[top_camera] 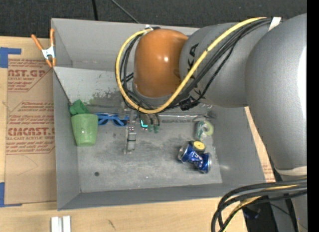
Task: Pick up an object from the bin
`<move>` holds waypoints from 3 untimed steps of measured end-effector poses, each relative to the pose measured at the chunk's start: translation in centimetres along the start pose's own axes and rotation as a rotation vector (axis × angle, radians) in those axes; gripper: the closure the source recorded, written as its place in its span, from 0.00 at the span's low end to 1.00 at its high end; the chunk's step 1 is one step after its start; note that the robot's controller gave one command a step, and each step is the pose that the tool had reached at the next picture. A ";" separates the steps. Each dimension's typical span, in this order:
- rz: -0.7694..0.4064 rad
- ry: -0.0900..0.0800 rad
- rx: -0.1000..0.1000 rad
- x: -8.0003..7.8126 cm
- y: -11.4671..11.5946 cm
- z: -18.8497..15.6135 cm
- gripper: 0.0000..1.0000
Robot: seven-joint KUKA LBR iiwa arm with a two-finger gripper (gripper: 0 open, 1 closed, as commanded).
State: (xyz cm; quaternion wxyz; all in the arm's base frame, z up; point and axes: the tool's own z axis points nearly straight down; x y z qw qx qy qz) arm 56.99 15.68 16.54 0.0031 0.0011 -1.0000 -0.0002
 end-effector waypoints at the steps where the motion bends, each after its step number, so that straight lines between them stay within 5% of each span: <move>1: 0.303 -0.004 -0.002 -2.3 5.8 9.8 0.00; 2: -0.208 -0.008 -0.001 0.9 8.8 6.5 0.00; 3: -0.405 -0.009 0.001 -1.4 8.7 6.0 0.00</move>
Offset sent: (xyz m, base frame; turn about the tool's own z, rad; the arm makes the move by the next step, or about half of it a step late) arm 0.0241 0.0555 -0.0954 0.3057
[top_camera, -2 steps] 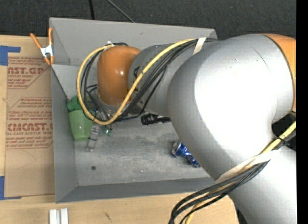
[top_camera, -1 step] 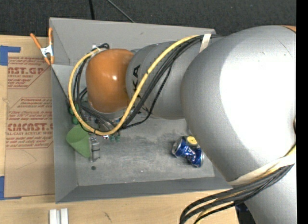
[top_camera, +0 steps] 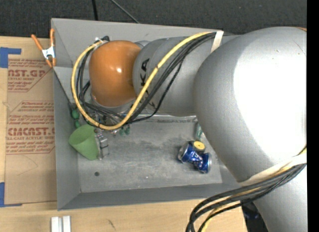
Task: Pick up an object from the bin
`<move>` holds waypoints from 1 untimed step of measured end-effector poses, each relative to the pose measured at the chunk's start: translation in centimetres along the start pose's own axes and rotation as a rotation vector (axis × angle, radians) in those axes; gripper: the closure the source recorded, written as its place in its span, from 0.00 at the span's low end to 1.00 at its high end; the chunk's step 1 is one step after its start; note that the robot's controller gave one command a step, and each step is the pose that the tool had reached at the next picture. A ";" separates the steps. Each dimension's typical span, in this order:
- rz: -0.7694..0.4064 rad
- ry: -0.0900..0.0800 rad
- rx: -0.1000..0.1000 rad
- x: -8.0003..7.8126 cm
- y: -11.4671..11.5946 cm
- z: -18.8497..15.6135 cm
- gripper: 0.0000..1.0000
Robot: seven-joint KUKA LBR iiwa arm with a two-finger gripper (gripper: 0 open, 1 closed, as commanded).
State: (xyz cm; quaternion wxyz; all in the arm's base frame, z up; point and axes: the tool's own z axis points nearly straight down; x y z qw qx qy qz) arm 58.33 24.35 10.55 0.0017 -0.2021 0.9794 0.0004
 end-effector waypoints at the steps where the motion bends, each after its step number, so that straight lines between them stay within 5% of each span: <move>1: -0.324 0.003 -0.001 -0.5 0.2 3.7 0.00</move>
Offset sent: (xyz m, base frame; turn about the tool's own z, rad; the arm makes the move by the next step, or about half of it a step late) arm 0.0047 0.0035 -0.0355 -0.3226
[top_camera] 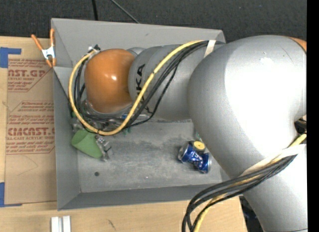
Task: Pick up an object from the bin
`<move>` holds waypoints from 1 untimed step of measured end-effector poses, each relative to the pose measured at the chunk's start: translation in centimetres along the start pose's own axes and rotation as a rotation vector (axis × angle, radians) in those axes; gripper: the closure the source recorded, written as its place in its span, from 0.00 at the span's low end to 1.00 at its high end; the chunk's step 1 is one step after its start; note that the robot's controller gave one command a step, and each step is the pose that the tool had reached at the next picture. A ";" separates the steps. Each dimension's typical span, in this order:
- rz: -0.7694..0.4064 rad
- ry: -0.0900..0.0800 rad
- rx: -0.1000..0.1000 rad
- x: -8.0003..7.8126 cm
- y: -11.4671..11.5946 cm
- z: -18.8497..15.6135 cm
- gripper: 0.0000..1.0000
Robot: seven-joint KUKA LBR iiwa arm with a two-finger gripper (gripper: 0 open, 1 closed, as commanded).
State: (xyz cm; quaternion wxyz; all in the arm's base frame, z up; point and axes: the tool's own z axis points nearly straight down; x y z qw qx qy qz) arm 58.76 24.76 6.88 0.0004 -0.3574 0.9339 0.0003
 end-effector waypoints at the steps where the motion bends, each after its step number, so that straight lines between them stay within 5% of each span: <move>1: 0.001 -0.003 0.000 -0.1 0.0 0.0 0.00</move>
Offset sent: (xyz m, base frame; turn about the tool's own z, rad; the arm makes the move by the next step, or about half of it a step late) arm 0.0000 0.0000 0.0000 0.0000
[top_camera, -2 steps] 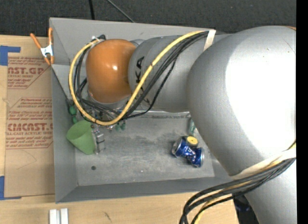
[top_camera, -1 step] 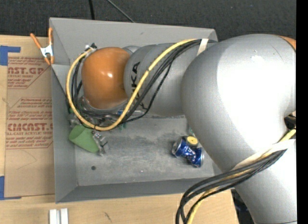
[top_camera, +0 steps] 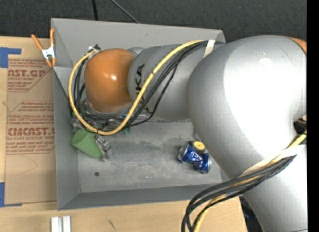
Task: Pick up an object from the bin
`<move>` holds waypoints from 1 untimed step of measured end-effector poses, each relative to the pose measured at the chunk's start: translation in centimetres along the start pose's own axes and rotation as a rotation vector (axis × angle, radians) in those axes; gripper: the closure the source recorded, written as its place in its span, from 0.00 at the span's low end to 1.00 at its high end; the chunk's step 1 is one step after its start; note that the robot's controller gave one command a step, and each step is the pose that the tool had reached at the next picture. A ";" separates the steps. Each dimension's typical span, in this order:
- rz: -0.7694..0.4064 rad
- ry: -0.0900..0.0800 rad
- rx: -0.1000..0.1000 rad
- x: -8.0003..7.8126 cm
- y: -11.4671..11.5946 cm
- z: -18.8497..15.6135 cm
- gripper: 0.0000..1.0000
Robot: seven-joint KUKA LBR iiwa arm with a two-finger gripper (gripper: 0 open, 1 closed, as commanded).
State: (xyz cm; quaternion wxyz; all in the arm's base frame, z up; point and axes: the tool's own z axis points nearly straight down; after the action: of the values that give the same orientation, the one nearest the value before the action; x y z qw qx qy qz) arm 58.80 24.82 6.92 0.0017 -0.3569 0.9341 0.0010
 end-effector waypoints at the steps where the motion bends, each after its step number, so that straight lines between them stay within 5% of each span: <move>1: 0.001 0.002 0.001 0.1 -0.1 0.0 1.00</move>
Offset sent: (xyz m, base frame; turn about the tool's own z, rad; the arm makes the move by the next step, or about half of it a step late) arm 0.0000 0.0000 0.0000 0.0000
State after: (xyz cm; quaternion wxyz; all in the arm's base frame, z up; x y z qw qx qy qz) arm 58.84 24.68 6.90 0.0011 -0.3564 0.9343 0.0000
